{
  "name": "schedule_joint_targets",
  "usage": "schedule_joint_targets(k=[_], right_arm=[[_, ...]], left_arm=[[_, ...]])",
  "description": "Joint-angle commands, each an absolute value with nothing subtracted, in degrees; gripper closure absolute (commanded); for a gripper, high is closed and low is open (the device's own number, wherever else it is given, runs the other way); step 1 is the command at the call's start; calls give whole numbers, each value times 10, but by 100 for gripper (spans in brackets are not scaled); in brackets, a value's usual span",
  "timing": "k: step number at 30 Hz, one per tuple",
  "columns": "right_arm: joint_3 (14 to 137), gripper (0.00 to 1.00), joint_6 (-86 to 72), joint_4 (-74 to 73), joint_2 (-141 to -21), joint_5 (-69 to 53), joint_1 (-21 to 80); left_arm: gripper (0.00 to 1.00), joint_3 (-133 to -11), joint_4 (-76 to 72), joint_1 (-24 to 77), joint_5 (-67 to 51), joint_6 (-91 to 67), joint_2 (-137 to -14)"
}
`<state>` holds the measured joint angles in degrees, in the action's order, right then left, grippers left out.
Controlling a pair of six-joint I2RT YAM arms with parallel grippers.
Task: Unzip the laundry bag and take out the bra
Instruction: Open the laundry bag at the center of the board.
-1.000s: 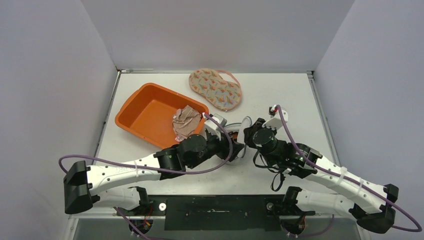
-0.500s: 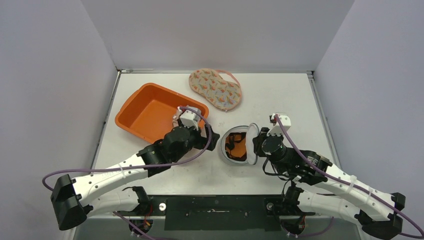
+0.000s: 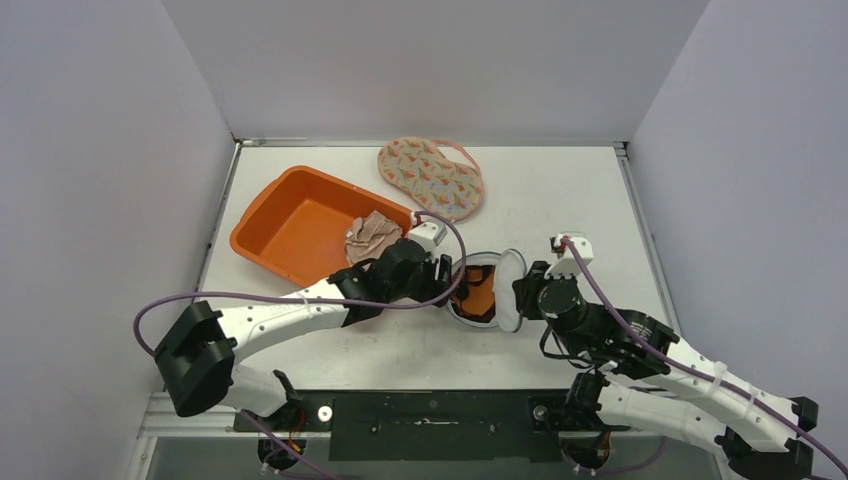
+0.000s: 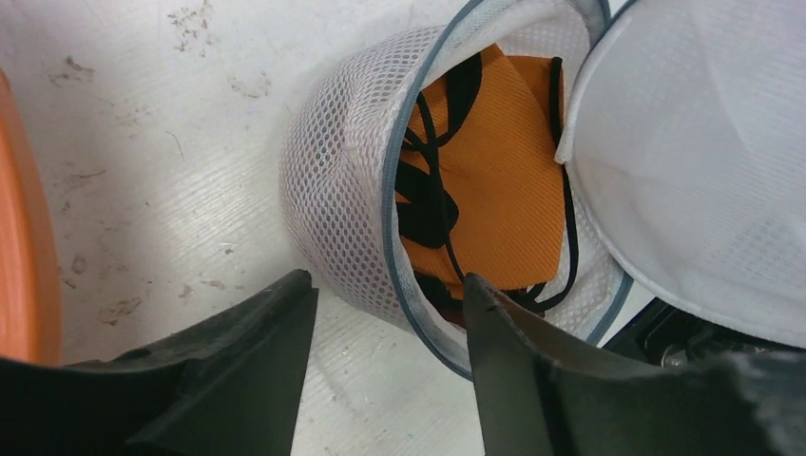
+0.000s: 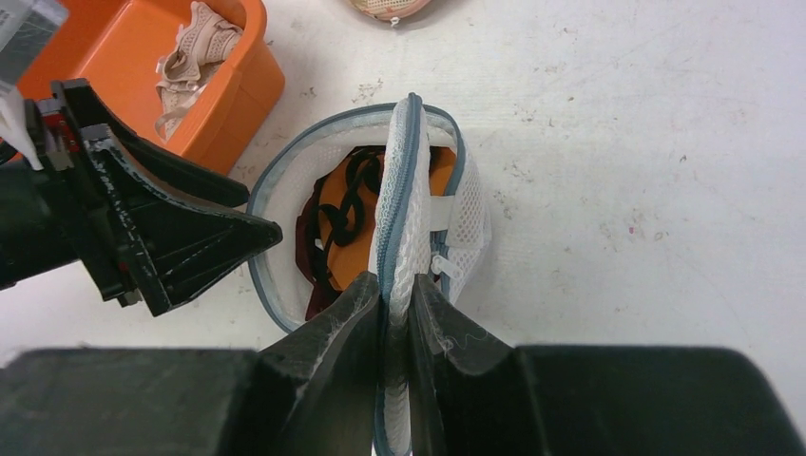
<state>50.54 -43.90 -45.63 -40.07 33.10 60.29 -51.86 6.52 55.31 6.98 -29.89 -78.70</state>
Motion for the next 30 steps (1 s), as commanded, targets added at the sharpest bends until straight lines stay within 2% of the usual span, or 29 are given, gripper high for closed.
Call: schedule_joint_targets(k=[1, 4, 9, 10, 14, 16, 18, 22, 26, 30], right_arm=[[505, 84, -431, -472, -386, 343, 599], [507, 84, -436, -484, -380, 354, 599], [526, 82, -499, -553, -370, 418, 599], [532, 79, -516, -567, -365, 435, 599], [557, 46, -574, -621, -336, 500, 600], [569, 35, -582, -628, -319, 517, 600], [577, 29, -582, -627, -315, 521, 599], [579, 26, -520, -547, -324, 468, 599], [560, 29, -435, -414, -374, 319, 599], [491, 35, -469, -331, -435, 257, 602]], left_arm=[[50, -561, 67, 544, 52, -301, -807], [64, -570, 74, 539, 64, -303, -822], [99, -559, 63, 536, 84, -314, -807], [100, -556, 62, 536, 91, -316, -798], [100, -544, 62, 537, 111, -319, -766], [100, -540, 63, 538, 115, -320, -760], [100, -537, 63, 537, 115, -323, -762], [100, -528, 54, 538, 107, -337, -766], [100, -511, 50, 539, 117, -357, -754], [100, -485, 47, 539, 130, -384, -731]])
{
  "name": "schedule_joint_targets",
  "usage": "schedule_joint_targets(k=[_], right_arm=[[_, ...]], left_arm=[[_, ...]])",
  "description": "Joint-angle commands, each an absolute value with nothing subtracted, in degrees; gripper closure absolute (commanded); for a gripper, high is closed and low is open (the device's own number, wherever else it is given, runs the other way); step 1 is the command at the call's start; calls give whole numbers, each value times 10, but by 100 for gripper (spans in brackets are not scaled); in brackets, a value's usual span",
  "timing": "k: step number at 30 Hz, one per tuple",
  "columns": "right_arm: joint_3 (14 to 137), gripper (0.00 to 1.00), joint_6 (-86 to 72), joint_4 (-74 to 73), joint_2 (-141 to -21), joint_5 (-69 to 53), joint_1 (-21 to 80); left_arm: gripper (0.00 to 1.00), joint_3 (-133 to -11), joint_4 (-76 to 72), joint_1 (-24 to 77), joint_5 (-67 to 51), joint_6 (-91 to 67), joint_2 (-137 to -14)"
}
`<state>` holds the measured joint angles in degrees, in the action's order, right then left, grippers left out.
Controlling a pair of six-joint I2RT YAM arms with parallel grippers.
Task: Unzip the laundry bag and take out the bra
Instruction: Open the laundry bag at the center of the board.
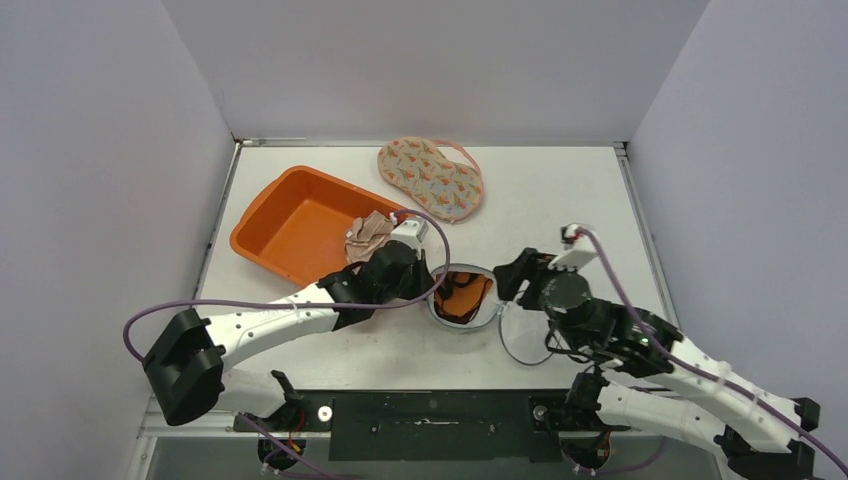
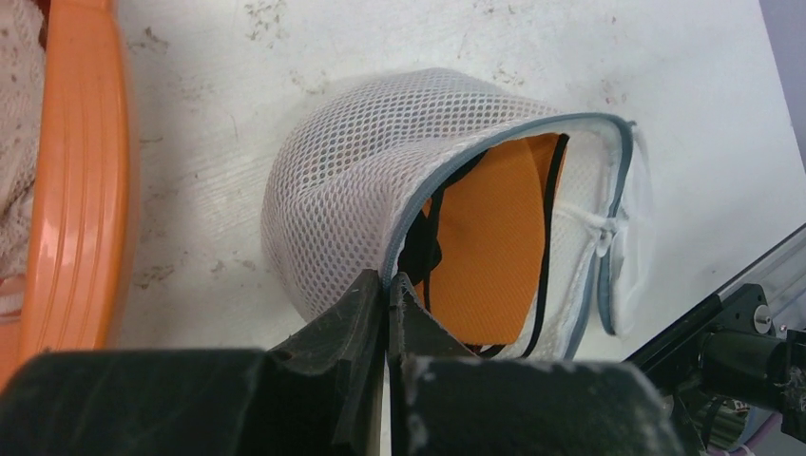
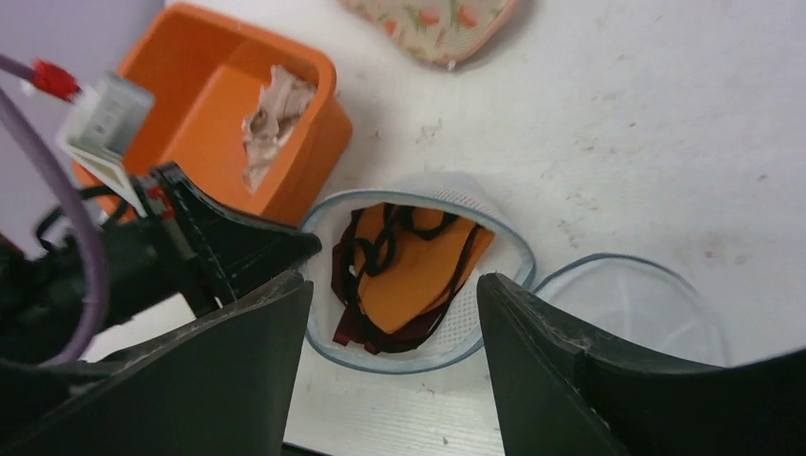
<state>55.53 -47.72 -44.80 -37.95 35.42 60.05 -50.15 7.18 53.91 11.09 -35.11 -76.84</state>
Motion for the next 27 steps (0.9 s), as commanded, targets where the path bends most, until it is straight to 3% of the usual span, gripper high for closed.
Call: schedule_joint_targets(k=[1, 8, 27], right_arm=[[452, 37, -487, -307, -435, 258, 603], [319, 35, -600, -234, -389, 299, 606], [271, 34, -707, -147, -524, 297, 592]], left_arm=[[100, -480, 47, 539, 133, -389, -725], [100, -447, 64, 540, 159, -430, -685], [100, -383, 45, 552, 135, -472, -640]])
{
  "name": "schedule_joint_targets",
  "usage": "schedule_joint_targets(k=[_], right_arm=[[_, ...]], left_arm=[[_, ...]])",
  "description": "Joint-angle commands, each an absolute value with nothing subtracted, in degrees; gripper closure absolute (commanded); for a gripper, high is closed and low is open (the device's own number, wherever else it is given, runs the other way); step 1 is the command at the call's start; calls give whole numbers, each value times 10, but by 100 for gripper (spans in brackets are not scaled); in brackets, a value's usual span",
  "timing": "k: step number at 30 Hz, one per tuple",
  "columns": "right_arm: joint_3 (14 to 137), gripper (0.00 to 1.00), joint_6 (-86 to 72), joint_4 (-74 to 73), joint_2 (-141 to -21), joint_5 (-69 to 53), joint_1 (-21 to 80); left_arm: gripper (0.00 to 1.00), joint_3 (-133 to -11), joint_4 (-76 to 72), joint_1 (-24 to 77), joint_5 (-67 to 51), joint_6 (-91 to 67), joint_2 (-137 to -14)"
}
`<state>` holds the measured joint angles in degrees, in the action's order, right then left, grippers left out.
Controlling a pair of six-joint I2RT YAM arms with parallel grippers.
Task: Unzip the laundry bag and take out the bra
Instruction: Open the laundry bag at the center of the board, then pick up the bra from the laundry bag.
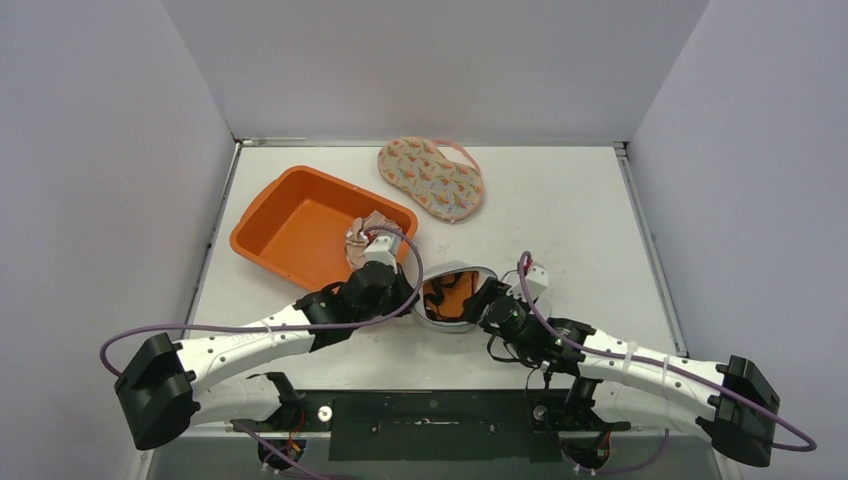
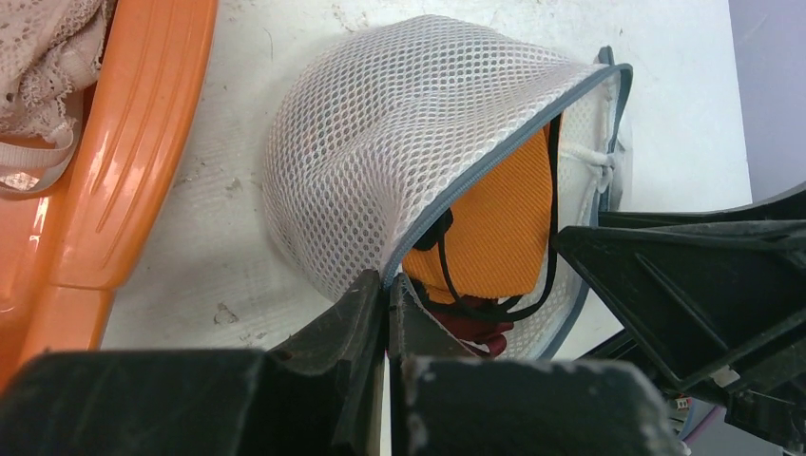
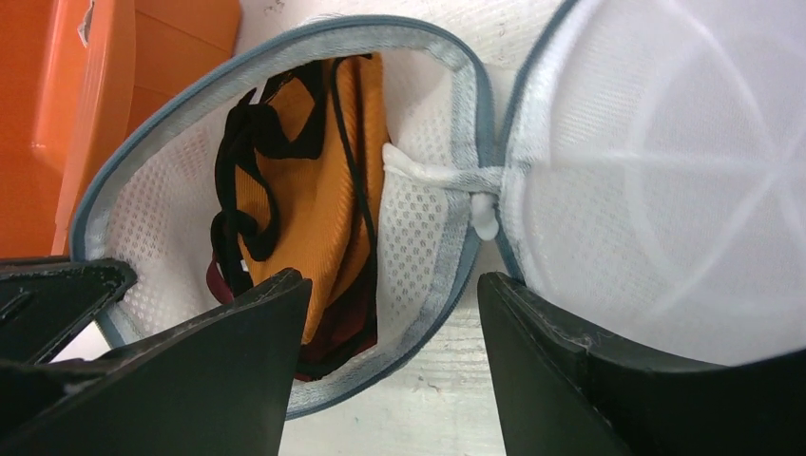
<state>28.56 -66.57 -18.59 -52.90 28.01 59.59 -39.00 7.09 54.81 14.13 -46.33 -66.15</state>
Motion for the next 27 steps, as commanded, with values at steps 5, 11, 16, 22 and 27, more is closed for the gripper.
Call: schedule_joint_targets(k=[5, 11, 16, 22, 27], right_arm=[[243, 35, -737, -129, -521, 301, 591], [187, 70, -719, -24, -490, 325, 584], [216, 94, -632, -32, -474, 340, 584], [338, 95, -442, -137, -510, 362, 591], [403, 95, -386, -228, -540, 426, 606]], left_arm=[[100, -374, 42, 551, 133, -472, -631], [100, -369, 38, 552, 128, -474, -627], [100, -373, 38, 551, 124, -476, -630], [100, -410, 32, 548, 126, -474, -631], [100, -431, 12, 548, 121, -474, -637]])
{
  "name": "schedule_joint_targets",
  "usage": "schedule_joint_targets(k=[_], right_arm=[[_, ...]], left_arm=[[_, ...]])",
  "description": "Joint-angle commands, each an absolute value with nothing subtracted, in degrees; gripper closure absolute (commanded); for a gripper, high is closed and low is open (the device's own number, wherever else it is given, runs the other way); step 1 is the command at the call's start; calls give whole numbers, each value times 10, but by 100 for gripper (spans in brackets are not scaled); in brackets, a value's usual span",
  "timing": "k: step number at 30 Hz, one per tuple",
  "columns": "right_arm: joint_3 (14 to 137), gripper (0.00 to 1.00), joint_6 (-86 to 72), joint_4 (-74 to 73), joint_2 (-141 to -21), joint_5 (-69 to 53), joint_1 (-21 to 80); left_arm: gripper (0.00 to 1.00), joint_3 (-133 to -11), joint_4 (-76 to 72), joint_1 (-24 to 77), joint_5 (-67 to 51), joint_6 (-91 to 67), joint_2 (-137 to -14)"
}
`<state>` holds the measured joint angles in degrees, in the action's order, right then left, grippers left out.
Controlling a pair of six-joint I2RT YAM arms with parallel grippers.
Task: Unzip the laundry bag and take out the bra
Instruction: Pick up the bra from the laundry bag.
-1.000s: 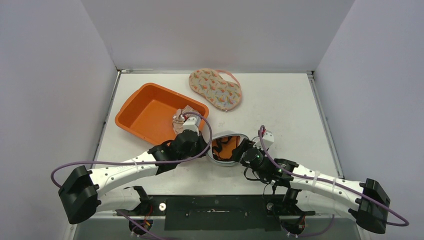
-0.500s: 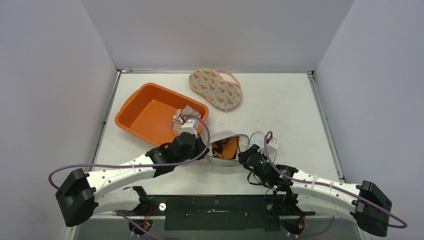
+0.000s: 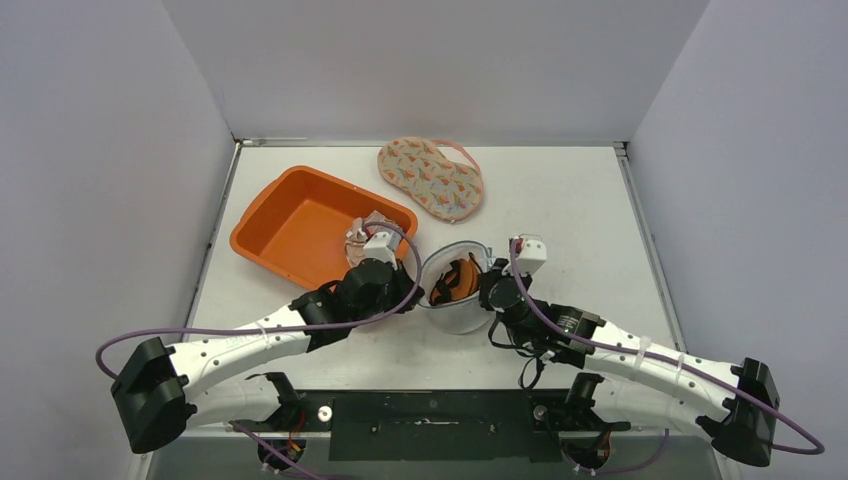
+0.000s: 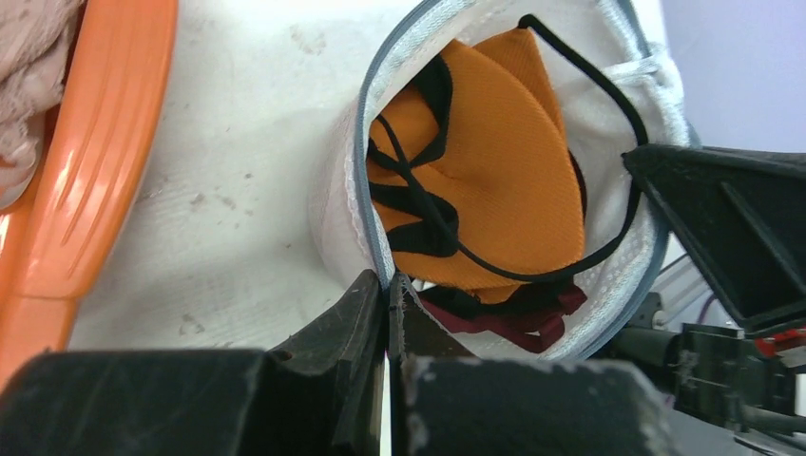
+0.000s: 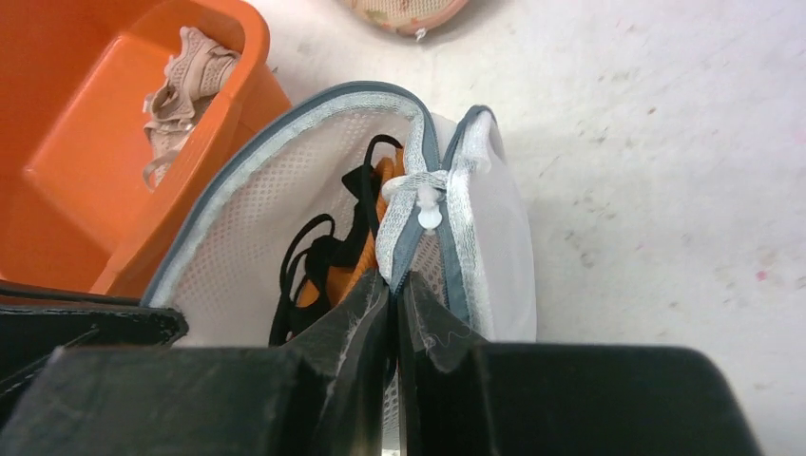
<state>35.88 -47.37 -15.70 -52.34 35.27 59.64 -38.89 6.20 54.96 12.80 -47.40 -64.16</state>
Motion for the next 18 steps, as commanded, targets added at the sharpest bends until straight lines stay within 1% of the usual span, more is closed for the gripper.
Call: schedule_joint_targets(k=[1, 5, 10, 11, 12, 15, 16, 18], right_arm=[[402, 95, -388, -234, -545, 430, 607], [358, 95, -424, -233, -550, 422, 607], [304, 94, -482, -230, -523, 407, 620], [304, 89, -495, -238, -516, 407, 624], [306, 81, -501, -248, -510, 408, 629], [329, 50, -521, -293, -488, 422, 655], [339, 43, -525, -309, -481, 428, 665], [367, 34, -530, -347, -473, 430, 679]], left_arm=[[100, -428, 9, 548, 120, -475, -642], [100, -403, -10, 548, 117, -485, -667], [100, -369, -38, 548, 109, -497, -676], [100, -363, -42, 548, 106, -500, -677], [100, -361, -44, 548, 102, -503, -678], [100, -359, -49, 549, 92, -505, -680], [100, -360, -49, 549, 89, -506, -681], [100, -361, -51, 550, 84, -506, -682]])
